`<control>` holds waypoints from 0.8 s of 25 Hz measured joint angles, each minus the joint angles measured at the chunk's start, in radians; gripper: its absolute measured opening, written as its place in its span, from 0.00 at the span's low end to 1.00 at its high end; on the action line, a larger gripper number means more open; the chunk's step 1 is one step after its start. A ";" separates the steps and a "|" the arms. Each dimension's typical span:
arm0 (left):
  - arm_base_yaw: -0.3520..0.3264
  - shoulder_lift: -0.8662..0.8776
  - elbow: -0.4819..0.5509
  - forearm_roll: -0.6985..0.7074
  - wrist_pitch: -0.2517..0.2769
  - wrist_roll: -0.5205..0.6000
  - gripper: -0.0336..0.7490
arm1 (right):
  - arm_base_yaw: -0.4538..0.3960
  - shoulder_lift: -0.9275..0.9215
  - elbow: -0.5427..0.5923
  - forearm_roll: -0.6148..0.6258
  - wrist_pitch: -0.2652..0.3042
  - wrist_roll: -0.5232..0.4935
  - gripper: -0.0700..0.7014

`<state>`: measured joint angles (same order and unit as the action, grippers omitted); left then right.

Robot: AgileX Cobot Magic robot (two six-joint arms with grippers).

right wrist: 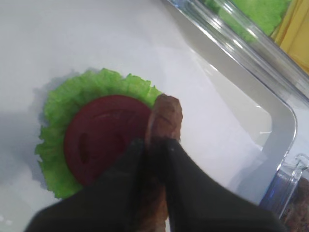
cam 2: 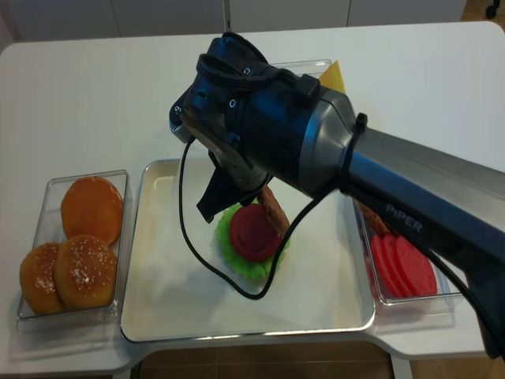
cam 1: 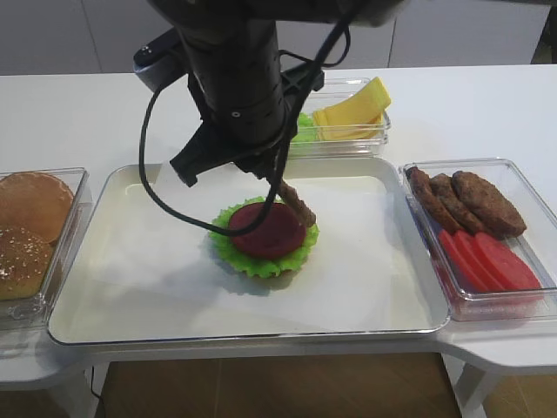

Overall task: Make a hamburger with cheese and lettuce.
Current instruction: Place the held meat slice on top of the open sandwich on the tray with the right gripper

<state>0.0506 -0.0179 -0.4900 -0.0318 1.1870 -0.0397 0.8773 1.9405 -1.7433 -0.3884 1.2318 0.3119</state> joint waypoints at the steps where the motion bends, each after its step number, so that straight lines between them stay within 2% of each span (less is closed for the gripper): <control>1: 0.000 0.000 0.000 0.000 0.000 0.000 0.50 | 0.000 0.000 0.000 0.002 0.000 0.000 0.22; 20: 0.000 0.000 0.000 0.000 0.000 0.000 0.50 | 0.000 0.000 0.000 0.045 -0.002 -0.031 0.22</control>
<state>0.0506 -0.0179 -0.4900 -0.0318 1.1870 -0.0397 0.8773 1.9405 -1.7433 -0.3434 1.2297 0.2810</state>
